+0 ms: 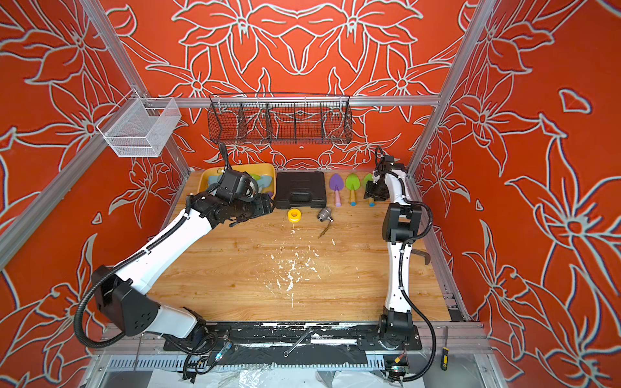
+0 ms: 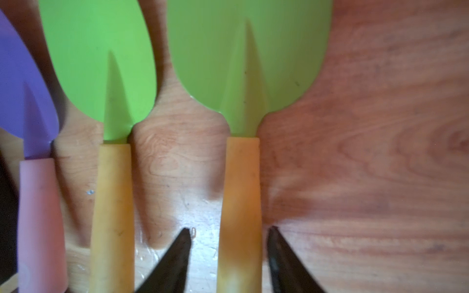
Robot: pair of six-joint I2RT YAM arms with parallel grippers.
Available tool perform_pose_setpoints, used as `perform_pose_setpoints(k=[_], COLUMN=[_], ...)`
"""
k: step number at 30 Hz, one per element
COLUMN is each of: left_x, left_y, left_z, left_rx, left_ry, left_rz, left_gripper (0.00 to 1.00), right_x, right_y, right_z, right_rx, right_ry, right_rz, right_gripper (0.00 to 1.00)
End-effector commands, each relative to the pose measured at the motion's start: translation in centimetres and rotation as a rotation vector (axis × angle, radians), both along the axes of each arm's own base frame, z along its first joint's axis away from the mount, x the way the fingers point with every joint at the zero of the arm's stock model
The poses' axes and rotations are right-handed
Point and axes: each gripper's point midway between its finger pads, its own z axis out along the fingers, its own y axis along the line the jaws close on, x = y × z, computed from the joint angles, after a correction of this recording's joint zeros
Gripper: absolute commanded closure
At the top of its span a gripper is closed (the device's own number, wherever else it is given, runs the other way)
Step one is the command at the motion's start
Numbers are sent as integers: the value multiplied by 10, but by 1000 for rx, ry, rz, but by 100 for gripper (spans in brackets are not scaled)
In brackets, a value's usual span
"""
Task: Take the shovel out of the storage box
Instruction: Place the shovel at the center of the board.
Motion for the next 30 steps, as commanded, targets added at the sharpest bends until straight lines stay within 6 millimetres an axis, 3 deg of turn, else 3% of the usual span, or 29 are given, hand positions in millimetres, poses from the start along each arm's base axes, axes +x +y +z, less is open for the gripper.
perform_pose_setpoints(k=[1, 5, 10, 15, 19, 26, 30], left_x=[18, 39, 71, 104, 133, 168, 177], left_y=[23, 52, 84, 96, 95, 106, 114], left_z=[10, 15, 18, -10, -42, -91, -109], left_rx=[35, 114, 234, 278, 324, 352, 340], left_ry=[-1, 27, 43, 139, 188, 255, 269], left_rz=[89, 129, 101, 75, 57, 112, 136], left_gripper=[21, 21, 21, 22, 26, 41, 47], right_x=[6, 2, -24, -66, -102, -154, -175], right_y=[1, 7, 17, 42, 82, 135, 152], right_z=[40, 84, 132, 166, 194, 217, 210], right_rx=[16, 36, 45, 69, 172, 289, 326], right_ry=[-80, -169, -230, -231, -276, -314, -291], right_rz=[-5, -26, -19, 21, 84, 139, 150], right_gripper=[40, 31, 25, 24, 24, 23, 24])
